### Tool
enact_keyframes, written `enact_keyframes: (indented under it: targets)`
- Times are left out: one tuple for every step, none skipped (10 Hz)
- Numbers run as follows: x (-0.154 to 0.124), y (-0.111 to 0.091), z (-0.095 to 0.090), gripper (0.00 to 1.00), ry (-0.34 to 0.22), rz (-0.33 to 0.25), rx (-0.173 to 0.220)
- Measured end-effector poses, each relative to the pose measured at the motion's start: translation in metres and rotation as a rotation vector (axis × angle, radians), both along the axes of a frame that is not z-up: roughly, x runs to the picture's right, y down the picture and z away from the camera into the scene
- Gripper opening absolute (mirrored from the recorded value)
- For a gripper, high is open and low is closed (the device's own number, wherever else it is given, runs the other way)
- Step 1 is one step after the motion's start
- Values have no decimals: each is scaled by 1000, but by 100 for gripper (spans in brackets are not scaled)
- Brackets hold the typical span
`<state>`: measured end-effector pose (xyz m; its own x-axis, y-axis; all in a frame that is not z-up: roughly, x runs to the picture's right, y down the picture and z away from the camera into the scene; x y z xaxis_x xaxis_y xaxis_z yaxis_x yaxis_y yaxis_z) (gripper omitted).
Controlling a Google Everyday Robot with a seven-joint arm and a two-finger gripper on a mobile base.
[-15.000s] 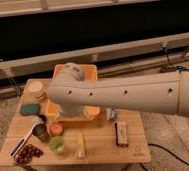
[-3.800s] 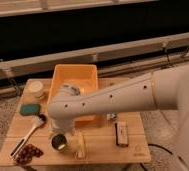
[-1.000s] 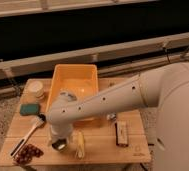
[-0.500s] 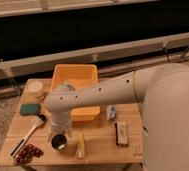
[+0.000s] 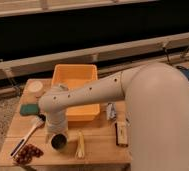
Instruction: Stack cups into tray
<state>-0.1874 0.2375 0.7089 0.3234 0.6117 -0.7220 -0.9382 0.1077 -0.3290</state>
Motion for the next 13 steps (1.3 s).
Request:
enact_keyframes:
  targets:
    - [-3, 5, 3, 63, 4, -17, -8]
    - [-3, 9, 7, 63, 13, -36, -17]
    - [-2, 12, 9, 63, 20, -51, -22]
    - [0, 14, 11, 63, 28, -71, -25]
    - [2, 17, 12, 63, 37, -92, -25]
    - [5, 18, 13, 63, 46, -113, -24]
    - [7, 19, 14, 63, 54, -126, -22]
    - [10, 19, 15, 63, 64, -142, -20]
    - [12, 20, 15, 63, 70, -151, -18]
    - [13, 21, 16, 63, 75, -156, -18]
    - [14, 24, 16, 63, 80, -161, -20]
    - [16, 25, 17, 63, 84, -165, -22]
    - [16, 27, 17, 63, 87, -166, -24]
